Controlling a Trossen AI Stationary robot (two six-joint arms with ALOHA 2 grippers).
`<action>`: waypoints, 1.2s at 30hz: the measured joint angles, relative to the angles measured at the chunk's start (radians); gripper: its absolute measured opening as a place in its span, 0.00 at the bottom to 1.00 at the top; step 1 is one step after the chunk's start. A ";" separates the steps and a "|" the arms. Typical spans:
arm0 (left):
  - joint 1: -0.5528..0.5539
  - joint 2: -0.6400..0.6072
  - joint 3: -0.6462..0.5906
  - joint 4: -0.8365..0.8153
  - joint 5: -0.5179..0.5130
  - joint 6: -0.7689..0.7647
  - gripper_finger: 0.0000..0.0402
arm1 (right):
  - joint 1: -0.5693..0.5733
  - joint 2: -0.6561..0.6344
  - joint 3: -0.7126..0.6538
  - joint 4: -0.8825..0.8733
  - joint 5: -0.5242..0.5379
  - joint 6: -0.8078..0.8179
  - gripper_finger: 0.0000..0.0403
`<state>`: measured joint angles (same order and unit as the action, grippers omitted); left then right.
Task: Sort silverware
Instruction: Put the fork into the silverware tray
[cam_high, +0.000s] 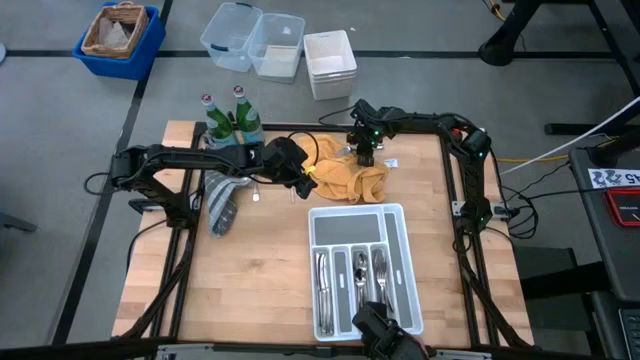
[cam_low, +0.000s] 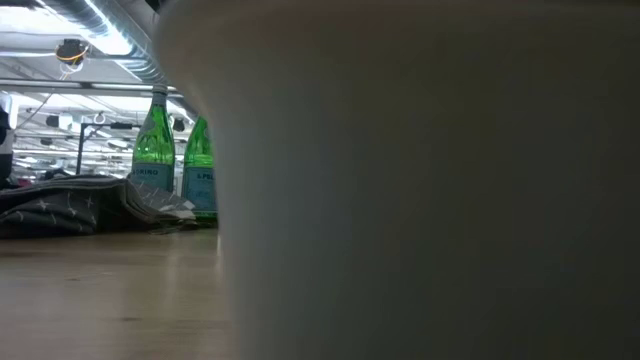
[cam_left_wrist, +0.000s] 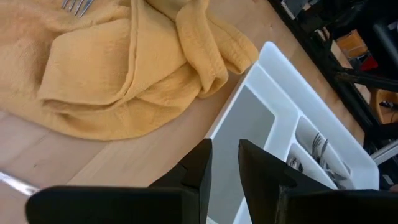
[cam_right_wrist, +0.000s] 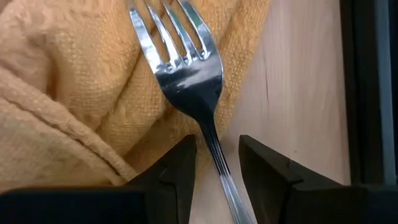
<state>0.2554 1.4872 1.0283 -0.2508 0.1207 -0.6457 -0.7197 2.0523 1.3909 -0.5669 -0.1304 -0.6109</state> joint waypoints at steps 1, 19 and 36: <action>0.000 0.000 0.000 -0.006 0.000 0.000 0.17 | 0.000 0.000 0.000 0.000 0.000 0.000 0.31; 0.000 0.000 0.000 -0.004 -0.001 0.000 0.17 | 0.000 0.001 0.102 -0.168 0.026 0.004 0.06; 0.000 0.000 0.000 -0.004 -0.024 0.033 0.17 | 0.011 0.001 0.412 -0.576 0.023 0.147 0.01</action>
<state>0.2554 1.4876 1.0283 -0.2546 0.0971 -0.6127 -0.7083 2.0529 1.8030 -1.1428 -0.1071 -0.4642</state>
